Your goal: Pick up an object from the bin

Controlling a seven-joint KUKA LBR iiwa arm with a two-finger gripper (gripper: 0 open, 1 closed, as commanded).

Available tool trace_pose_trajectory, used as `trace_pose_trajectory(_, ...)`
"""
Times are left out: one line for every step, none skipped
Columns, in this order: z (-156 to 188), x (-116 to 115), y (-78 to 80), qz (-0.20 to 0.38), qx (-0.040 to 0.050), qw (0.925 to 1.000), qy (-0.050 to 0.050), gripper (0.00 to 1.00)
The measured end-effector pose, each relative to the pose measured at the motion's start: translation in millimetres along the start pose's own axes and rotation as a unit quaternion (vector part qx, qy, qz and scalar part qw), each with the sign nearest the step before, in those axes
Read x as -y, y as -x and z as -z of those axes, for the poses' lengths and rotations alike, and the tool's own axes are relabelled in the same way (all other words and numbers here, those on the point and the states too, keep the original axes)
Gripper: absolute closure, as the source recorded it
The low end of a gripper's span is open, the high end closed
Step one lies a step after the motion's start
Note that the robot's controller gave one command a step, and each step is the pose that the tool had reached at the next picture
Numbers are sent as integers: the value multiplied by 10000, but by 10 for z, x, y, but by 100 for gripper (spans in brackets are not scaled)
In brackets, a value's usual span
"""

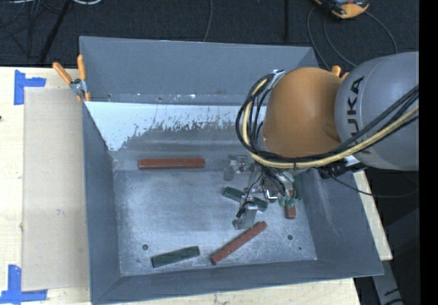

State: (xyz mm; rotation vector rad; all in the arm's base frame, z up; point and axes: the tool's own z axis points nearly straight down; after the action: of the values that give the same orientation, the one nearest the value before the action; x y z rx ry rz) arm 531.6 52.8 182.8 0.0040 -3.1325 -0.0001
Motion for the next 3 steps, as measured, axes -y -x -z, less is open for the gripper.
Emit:
trace_pose_trajectory(42,3,16,-7,36,10000,2,0)
trace_pose_trajectory(-121,68,94,452,73,9990,0,0)
trace_pose_trajectory(-462,382,95,1200,33,9928,-2,0)
